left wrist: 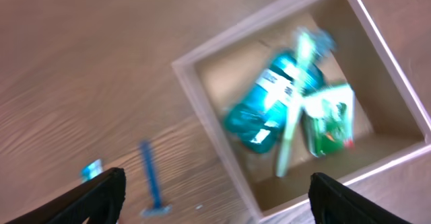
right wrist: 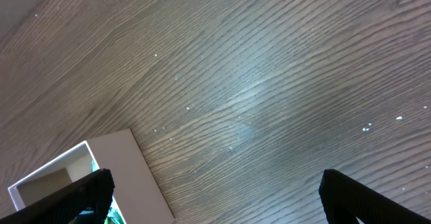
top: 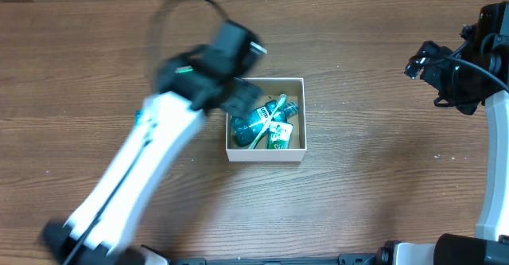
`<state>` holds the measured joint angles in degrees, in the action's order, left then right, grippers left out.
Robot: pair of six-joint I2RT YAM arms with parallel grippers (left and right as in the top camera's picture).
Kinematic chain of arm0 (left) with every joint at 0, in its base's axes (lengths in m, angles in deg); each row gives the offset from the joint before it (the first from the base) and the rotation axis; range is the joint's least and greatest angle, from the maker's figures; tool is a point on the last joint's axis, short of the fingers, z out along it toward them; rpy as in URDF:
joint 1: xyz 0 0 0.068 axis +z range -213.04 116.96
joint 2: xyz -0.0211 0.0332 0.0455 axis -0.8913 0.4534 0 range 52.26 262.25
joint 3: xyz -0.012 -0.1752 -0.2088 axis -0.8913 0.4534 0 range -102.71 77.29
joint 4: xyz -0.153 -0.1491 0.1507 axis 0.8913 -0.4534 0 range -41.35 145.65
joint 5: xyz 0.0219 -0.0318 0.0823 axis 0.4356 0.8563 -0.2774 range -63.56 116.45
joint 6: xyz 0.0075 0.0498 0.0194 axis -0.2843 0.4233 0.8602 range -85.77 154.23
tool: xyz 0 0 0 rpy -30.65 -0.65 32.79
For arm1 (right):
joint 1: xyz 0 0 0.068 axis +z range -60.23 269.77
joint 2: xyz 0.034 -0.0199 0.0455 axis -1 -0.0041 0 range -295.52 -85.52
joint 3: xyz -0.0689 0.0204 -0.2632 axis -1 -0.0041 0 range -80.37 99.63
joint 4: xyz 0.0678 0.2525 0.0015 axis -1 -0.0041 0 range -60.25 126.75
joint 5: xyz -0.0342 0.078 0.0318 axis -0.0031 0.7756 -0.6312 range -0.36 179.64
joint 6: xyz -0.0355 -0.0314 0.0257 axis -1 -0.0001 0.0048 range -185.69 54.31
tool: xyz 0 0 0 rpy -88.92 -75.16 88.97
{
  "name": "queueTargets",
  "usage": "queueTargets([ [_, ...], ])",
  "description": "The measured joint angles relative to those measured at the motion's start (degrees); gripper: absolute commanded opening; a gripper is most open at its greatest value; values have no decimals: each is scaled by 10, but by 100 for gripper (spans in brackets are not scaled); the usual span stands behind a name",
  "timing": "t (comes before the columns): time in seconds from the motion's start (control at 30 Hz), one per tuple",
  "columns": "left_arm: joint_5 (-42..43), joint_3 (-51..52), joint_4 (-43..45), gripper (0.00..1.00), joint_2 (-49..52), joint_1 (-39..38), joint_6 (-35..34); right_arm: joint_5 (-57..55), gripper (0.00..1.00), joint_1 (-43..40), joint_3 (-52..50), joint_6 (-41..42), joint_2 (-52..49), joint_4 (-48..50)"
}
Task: Pack container
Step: 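Grasp the green toothbrush with the left gripper and drop it in box, then grasp the blue razor with the left gripper and drop it in box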
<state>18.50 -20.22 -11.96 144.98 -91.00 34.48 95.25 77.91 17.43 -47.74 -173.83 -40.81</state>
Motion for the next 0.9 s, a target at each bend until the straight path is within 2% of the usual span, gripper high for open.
queueTargets([
  [0.07, -13, -10, -15, 99, -46, 57, -37, 0, 100, 0, 0, 0, 0, 0],
  [0.17, -8, -12, -45, 100, -61, 164, -102, 0, 100, 0, 0, 0, 0, 1],
  [0.33, 75, 49, -42, 100, -36, 279, -146, 0, 100, 0, 0, 0, 0, 0],
  [0.6, 115, 258, 61, 100, 61, 280, -149, 0, 100, 0, 0, 0, 0, 2],
  [0.77, 119, 281, 131, 98, 125, 280, -117, 0, 100, 0, 0, 0, 0, 2],
  [0.9, 121, 281, 194, 91, 162, 280, -90, 0, 100, 0, 0, 0, 0, 2],
])
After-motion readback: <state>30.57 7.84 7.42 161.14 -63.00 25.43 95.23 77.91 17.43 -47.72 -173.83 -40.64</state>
